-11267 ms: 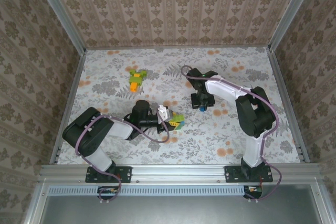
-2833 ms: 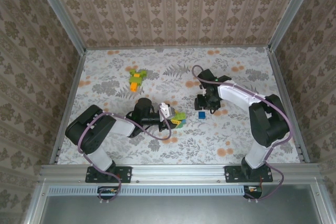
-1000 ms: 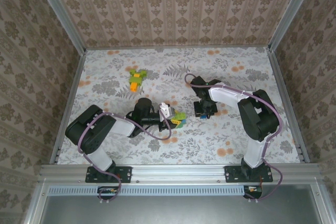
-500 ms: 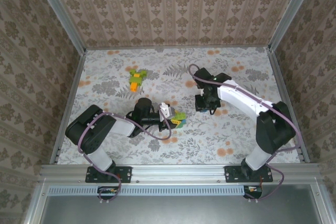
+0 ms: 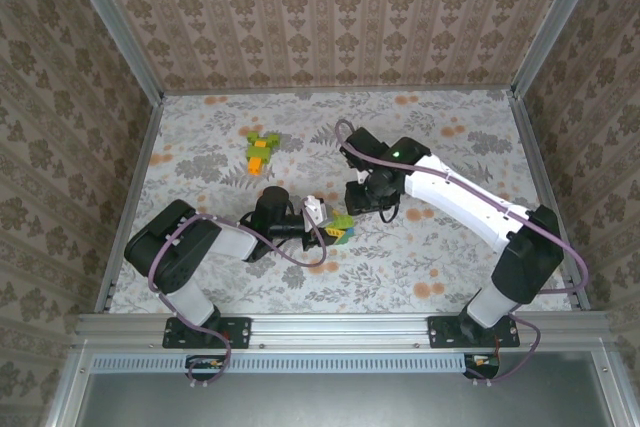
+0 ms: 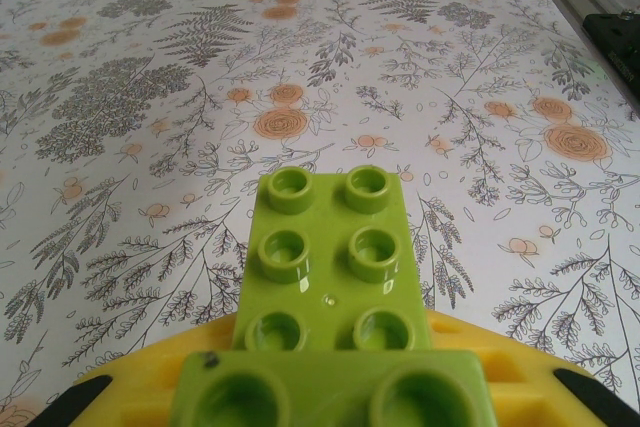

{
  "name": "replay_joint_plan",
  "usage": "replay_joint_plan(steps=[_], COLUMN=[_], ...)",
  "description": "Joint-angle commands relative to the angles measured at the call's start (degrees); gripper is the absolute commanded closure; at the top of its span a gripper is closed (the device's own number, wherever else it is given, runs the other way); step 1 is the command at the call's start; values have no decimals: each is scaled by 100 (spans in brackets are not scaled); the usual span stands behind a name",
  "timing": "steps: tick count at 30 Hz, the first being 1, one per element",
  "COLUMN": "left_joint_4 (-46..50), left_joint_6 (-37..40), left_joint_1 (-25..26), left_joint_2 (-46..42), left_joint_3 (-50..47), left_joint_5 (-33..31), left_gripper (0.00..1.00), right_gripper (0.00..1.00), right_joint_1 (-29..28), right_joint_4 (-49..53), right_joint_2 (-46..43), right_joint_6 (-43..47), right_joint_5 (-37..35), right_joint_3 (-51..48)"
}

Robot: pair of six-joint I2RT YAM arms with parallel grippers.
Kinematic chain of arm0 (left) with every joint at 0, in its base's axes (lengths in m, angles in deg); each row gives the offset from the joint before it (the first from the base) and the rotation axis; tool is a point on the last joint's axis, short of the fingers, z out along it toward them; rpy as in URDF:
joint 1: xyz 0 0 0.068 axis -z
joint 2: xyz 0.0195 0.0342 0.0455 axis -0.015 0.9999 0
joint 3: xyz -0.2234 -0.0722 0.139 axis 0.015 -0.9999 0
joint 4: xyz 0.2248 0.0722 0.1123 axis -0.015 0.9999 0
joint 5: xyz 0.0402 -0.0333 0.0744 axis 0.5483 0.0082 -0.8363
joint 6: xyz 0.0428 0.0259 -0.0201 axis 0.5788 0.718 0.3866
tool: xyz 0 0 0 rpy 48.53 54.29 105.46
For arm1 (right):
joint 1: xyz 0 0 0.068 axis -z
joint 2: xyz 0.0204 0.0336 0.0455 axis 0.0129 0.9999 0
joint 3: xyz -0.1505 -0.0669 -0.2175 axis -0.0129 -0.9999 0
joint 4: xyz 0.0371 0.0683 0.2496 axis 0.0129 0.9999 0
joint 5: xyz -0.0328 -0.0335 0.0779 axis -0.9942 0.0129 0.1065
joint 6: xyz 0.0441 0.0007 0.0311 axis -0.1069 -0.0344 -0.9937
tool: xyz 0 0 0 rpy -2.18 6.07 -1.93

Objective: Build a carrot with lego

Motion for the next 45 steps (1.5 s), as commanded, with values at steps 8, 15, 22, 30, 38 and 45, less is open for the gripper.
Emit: replay_joint_plan(steps=[8,15,22,30,38,45], left_joint_4=[788,786,786,778,775,805], left_joint_6=[228,223,228,235,241,244], left_joint_1=[29,30,33,41,42,51], left_joint_2=[254,254,254,245,245,246], left_joint_3=[-117,-121,-119,-123,-126,-109], left_joint_5=[-247,-257,-257,-266,-260,-260], left_gripper=[72,72,72,72,72,72], right_gripper=[64,64,64,64,64,64], right_joint_1=[-219,-262,-320,-397,-432,-439], right_joint_4=[56,53,-16,79,211,419], right_joint_2=[395,494,553,710,838,990], right_joint_6=[-373,-395,-467,-511,-587,-735], right_joint_5=[-253,-236,-217,-355,-532,-615], right_joint_3=[71,38,-69,-1,16,134])
